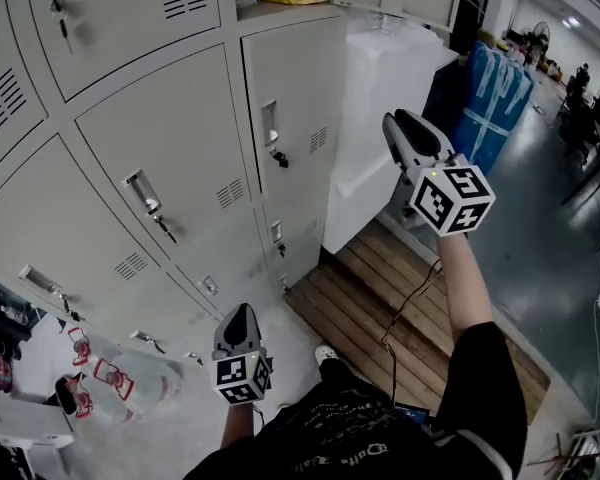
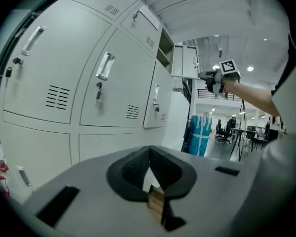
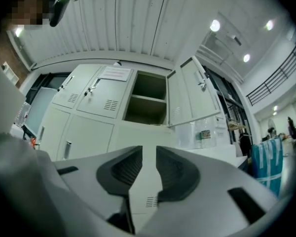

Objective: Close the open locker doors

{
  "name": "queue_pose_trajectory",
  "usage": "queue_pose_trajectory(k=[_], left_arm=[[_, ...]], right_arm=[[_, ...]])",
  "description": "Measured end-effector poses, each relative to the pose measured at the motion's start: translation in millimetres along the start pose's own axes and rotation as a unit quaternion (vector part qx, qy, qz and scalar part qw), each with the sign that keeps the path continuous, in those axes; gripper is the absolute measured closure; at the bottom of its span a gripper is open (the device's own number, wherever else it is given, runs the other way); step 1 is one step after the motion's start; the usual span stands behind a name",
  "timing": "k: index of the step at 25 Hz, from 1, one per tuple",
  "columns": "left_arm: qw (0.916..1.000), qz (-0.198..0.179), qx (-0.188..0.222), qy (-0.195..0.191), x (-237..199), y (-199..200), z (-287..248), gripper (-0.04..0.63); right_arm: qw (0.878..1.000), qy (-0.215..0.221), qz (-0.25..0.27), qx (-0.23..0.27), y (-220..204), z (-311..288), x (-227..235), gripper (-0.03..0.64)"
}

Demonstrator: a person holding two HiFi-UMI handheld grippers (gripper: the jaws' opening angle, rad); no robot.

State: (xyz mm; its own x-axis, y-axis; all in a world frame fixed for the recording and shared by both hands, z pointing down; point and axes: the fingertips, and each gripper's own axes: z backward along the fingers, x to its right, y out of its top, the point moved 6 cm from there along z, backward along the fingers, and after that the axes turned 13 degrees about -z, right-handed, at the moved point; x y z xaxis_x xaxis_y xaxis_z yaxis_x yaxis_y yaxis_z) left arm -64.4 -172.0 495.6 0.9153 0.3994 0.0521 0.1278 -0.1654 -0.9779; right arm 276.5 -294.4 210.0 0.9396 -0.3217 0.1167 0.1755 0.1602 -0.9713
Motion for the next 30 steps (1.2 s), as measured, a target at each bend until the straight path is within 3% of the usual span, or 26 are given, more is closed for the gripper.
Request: queue_pose_trajectory(k=[14,18,30], left_arm=[[0.9998,-0.009,0.014,0.014,27,50,-118,0.588],[0.9997,-0.004,0.011,0.022,35,51,-136,0.588],[0.9990,-0.018,-0.004,0.040,42,46,-159,0.588]], right_arm=[[0.994,-0.050,-0.030,0.092,97,-57,174,0.515],[0.994,-0.038,-0.034,0.095,110,-69,199,0.468],[0.993,0.001,-0.034,0.113,131,-90,221,0.464]])
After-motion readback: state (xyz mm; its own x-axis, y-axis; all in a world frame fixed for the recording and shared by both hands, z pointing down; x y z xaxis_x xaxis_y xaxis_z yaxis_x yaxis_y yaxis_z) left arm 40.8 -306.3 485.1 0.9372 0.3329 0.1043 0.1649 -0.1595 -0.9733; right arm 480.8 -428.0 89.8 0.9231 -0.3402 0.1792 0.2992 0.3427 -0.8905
